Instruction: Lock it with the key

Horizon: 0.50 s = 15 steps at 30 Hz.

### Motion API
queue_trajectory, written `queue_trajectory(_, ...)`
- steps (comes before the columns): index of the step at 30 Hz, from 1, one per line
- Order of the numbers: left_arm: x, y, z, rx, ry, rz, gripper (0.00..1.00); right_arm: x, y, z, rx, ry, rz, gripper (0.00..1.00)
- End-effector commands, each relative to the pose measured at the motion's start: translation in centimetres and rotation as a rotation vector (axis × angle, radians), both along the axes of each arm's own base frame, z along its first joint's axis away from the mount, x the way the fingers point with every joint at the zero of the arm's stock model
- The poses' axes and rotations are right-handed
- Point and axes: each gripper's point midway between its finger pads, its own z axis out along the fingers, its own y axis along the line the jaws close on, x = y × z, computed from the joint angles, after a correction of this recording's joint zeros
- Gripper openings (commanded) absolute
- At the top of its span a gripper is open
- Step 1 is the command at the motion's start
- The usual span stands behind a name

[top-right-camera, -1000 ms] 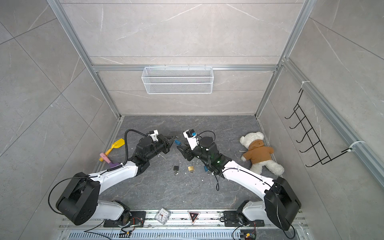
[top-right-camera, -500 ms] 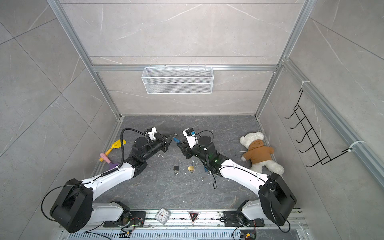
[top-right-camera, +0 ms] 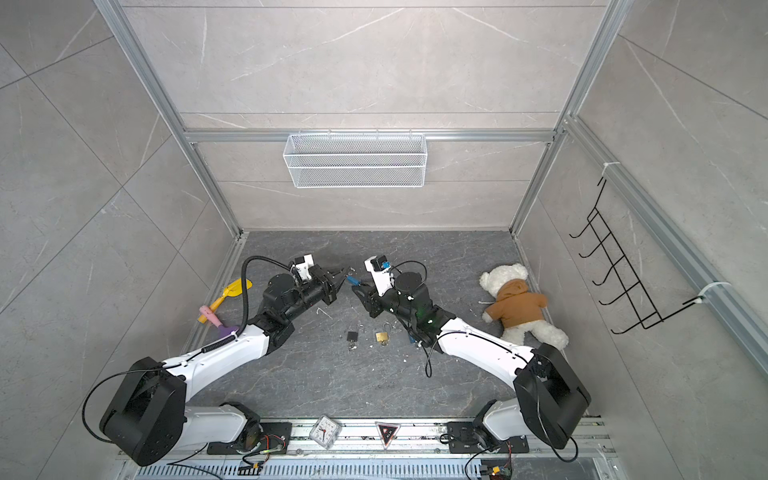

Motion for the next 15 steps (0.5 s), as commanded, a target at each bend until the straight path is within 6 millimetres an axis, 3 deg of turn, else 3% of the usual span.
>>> queue_trajectory(1, -0.14, -0.69, 3.71, -0.045, -0.112, -0.037, 0.00, 0.64, 0.25, 2.00, 0.047, -0.028, -0.009, 0.37)
queue_trajectory(15, 0.05, -1.11, 3.45, -0.053, -0.102, -0.054, 0.00, 0.69, 0.16, 1.88, 0.048, -0.022, -0.017, 0.29)
